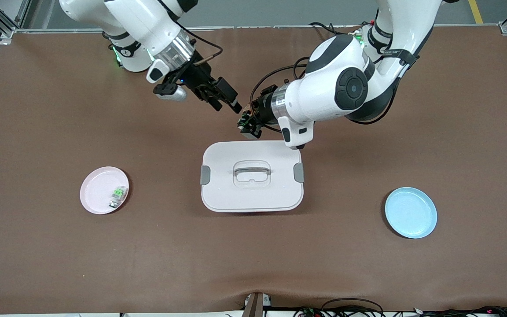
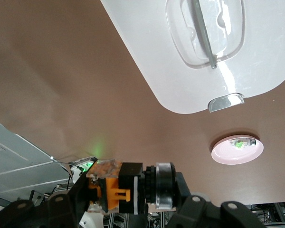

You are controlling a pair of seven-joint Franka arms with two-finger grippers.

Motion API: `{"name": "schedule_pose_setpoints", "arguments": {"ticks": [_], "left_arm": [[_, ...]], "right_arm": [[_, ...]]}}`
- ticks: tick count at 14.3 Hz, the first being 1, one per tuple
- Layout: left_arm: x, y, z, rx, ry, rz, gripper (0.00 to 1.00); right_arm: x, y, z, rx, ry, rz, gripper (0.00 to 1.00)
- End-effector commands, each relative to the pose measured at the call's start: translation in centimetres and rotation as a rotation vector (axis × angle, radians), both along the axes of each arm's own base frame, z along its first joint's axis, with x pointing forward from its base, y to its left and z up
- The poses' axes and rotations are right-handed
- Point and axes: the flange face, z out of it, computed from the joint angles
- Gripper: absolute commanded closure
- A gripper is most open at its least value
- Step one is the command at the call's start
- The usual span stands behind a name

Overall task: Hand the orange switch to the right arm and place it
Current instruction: 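Close the right gripper on the switch held by the left gripper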

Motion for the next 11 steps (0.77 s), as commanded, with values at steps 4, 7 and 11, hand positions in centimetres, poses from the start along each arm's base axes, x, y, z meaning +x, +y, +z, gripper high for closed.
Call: {"name": "schedule_pose_setpoints", "arguments": {"ticks": [4, 7, 11], "left_arm": [[0.0, 0.1, 0.9, -0.005, 0.013, 0.011, 1.0], [0.1, 0.2, 0.8, -0.005, 0.013, 0.012, 1.0], [0.1, 0.2, 0.9, -0.004, 0.011, 0.013, 1.0]], "right_arm": [[0.2, 3.7, -0.7, 0.058, 0.043, -0.047, 0.0], [0.2, 5.0, -0.6, 0.067, 0.047, -0.044, 0.0], [0.2, 5.3, -1.2, 0.047, 0.037, -0.028, 0.0]]}}
